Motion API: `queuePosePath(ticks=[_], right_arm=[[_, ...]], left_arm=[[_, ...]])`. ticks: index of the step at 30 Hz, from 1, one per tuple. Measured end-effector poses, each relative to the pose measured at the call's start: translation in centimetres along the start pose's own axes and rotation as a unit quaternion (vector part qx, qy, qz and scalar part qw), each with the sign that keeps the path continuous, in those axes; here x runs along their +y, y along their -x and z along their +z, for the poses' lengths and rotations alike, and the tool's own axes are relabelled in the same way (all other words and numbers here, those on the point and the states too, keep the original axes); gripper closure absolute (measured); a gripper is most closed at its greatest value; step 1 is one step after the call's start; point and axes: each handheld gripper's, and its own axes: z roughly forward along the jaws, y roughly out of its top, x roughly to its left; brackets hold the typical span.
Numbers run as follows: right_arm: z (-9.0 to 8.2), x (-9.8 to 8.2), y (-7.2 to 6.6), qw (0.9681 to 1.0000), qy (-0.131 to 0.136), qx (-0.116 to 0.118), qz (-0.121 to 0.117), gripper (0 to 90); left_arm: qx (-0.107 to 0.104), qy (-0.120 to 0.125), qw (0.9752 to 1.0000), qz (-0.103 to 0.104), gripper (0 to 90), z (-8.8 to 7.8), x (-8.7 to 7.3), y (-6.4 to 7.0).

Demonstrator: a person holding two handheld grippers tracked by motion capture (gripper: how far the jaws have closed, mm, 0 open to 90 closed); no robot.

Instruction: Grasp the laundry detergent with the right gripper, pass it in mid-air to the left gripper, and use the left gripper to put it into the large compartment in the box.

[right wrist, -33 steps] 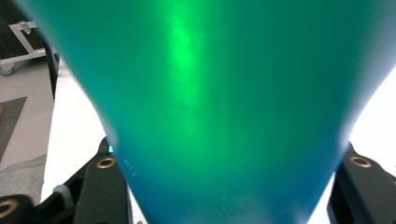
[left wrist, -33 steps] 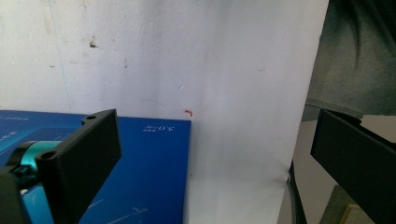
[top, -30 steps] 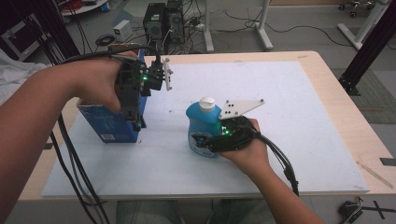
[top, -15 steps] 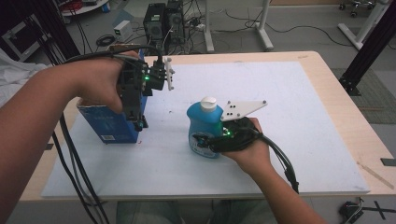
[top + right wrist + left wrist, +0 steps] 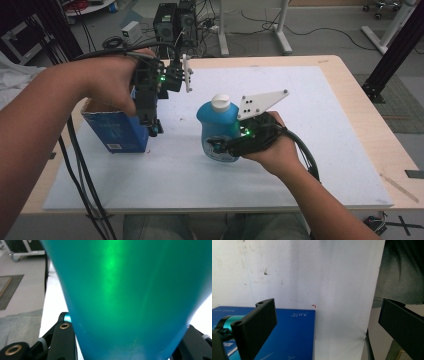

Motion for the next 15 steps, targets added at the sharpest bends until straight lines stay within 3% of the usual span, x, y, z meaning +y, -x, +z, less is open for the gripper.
queuePosePath(ticks=[5,15], right_arm=[[-0.3,0.7,0.1,0.9996,-0.001,0.028,-0.008,47.2],[0.4,1.0,-0.4,0.9961,-0.001,0.083,-0.029,47.2]], left_arm=[[-0.008,0.018,0.9998,0.008,1.8,-0.3,0.9,0.5],[-0.017,0.015,0.9996,0.018,1.7,-1.1,2.8,1.2]])
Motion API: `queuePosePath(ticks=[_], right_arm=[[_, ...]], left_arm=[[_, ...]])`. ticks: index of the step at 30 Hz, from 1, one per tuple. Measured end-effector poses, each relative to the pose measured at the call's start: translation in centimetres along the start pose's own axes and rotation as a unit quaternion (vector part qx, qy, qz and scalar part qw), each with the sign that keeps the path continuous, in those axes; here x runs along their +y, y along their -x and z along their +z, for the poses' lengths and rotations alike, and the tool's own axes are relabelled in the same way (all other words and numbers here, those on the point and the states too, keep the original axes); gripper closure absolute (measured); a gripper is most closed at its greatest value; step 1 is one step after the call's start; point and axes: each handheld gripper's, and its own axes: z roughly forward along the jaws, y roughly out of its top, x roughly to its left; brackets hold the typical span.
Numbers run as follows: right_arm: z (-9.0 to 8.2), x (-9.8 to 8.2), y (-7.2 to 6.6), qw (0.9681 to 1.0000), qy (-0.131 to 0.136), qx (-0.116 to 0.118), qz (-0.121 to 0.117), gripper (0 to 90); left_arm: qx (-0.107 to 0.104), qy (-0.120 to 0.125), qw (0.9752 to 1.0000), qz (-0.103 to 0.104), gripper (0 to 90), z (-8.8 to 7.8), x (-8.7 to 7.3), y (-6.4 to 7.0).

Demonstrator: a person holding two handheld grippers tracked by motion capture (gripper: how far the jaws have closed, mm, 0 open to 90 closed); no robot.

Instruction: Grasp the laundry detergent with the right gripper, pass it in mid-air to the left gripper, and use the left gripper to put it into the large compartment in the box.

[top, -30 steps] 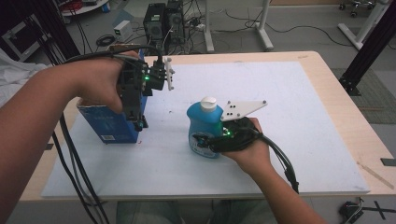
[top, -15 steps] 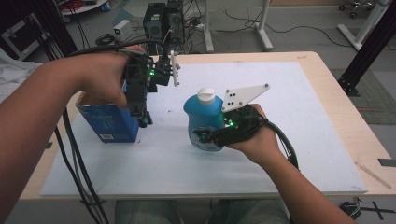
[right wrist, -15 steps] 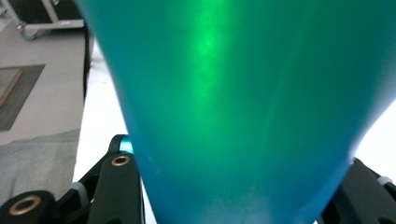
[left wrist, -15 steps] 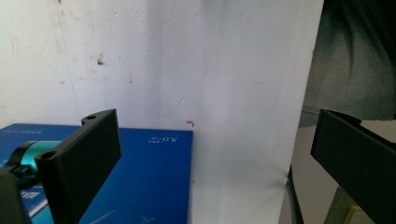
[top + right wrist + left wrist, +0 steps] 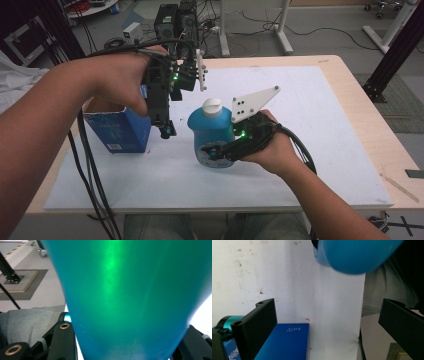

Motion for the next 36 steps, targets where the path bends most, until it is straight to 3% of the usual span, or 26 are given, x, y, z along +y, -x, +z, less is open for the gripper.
queuePosePath(ticks=[14,36], right_arm=[[2.1,0.7,0.1,0.9996,0.007,0.026,0.004,47.2],[4.3,1.6,0.6,0.9992,0.009,0.036,0.013,47.2]], left_arm=[[0.0,-0.003,1.0,0.004,1.8,0.0,1.1,0.8],[0.002,-0.003,1.0,0.002,1.8,0.8,1.5,1.0]])
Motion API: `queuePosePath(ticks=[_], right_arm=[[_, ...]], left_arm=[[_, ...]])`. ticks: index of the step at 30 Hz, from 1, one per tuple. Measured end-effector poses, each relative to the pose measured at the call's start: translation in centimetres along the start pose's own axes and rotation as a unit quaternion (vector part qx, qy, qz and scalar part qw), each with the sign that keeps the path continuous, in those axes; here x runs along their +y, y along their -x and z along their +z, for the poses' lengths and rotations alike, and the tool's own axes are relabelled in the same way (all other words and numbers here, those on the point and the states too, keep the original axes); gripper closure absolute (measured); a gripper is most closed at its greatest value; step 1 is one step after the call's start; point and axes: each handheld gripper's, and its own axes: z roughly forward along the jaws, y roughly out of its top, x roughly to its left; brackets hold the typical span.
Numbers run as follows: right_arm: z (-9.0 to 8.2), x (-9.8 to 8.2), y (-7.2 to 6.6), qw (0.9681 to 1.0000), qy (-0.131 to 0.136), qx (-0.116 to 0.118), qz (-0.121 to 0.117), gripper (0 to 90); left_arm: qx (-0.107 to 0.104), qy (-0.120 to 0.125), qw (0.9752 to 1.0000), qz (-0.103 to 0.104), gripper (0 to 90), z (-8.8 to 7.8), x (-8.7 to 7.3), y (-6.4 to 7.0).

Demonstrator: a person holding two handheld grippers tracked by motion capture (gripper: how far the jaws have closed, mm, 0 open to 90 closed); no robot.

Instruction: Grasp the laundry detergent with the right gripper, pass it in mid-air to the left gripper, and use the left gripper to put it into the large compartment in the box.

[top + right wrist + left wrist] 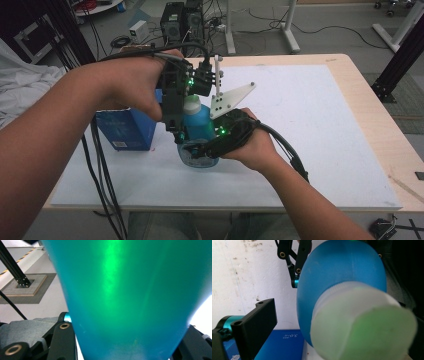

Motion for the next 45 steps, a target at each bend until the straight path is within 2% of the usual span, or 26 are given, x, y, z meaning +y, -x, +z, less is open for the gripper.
queuePosePath(ticks=[6,17,23,25,28,32,34,45], right_arm=[[0.16,0.15,-0.04,1.0,0.003,0.0,0.001,47.2],[0.29,0.38,-0.16,1.0,0.008,0.002,0.001,47.2],[0.34,0.37,-0.2,1.0,0.009,0.003,0.002,47.2],[0.33,0.38,-0.19,0.9999,0.01,0.002,0.002,47.2],[0.31,0.38,-0.19,0.9999,0.011,0.002,0.001,47.2],[0.28,0.38,-0.18,0.9999,0.011,0.0,0.001,47.2],[0.26,0.38,-0.17,0.9999,0.012,0.0,0.002,47.2],[0.21,0.42,-0.23,0.9999,0.013,-0.001,0.003,47.2]], left_arm=[[0.001,-0.003,1.0,0.004,1.8,0.24,0.26,0.08],[0.0,-0.005,1.0,-0.003,1.8,0.4,0.32,0.26],[0.007,-0.006,1.0,-0.003,1.8,0.36,0.33,0.25],[0.009,-0.006,0.9999,-0.003,5.3,0.34,0.38,0.32],[0.011,-0.008,0.9999,0.003,6.1,0.29,0.48,0.32],[0.011,-0.008,0.9999,0.002,6.1,0.27,0.5,0.32],[0.011,-0.008,0.9999,0.003,9.5,0.23,0.54,0.34],[0.013,-0.009,0.9999,0.006,14.2,0.2,0.79,0.5]])
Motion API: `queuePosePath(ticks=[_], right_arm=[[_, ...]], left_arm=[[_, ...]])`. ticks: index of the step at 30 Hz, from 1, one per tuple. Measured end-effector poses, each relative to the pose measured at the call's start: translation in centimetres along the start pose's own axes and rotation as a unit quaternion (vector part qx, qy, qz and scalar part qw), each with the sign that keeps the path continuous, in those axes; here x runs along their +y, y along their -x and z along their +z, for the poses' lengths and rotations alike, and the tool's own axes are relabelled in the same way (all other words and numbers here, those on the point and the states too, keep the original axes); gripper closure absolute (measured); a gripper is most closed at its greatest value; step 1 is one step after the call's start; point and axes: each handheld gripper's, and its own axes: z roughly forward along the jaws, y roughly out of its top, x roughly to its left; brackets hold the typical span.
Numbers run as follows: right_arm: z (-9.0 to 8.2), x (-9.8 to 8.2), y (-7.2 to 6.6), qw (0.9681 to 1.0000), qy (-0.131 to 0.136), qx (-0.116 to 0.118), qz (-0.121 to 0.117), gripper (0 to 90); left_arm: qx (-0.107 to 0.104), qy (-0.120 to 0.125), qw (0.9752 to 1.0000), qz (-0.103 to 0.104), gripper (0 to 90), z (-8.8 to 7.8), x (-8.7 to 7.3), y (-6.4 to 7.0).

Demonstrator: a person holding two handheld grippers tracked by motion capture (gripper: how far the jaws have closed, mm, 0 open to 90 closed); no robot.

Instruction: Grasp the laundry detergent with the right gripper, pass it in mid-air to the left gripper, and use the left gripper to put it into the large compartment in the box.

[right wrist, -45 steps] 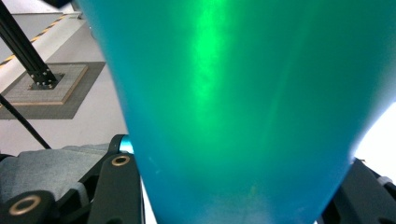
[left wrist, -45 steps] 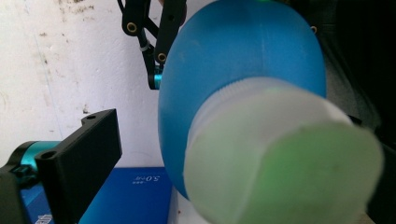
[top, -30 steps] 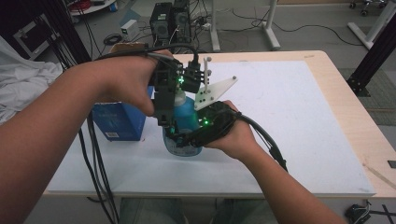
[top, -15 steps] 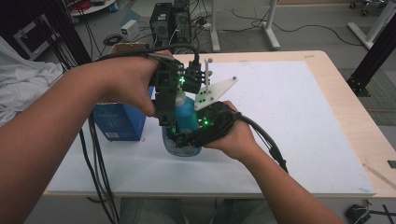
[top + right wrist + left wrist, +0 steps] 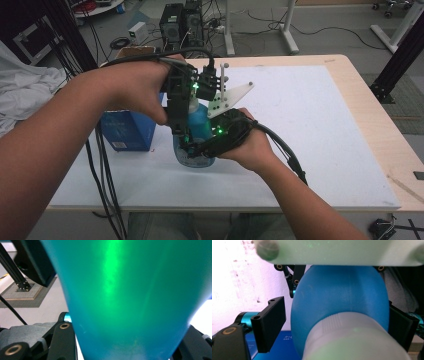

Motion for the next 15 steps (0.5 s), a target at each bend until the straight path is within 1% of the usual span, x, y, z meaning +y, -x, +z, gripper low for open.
queuePosePath(ticks=[3,6,7,10,13,15], right_arm=[[-0.02,0.02,-0.01,1.0,0.001,0.0,0.0,47.2],[-0.01,0.02,-0.03,1.0,0.0,-0.001,0.0,47.2],[-0.01,0.03,-0.04,1.0,0.001,-0.001,0.0,47.2],[-0.02,0.04,-0.06,1.0,0.001,-0.002,0.0,47.2],[-0.03,0.04,-0.05,1.0,0.002,-0.002,0.0,47.2],[-0.03,0.04,-0.04,1.0,0.003,-0.001,0.0,47.2]], left_arm=[[-0.003,-0.001,1.0,0.001,17.8,-0.02,0.07,0.03],[0.0,-0.001,1.0,0.004,18.2,-0.04,0.15,0.07],[-0.001,0.0,1.0,0.001,19.3,-0.03,0.17,0.13],[-0.002,-0.002,1.0,0.002,20.3,-0.05,0.23,0.14],[-0.002,-0.001,1.0,0.005,24.2,-0.08,0.26,0.15],[-0.004,-0.002,1.0,0.004,24.7,-0.09,0.29,0.17]])
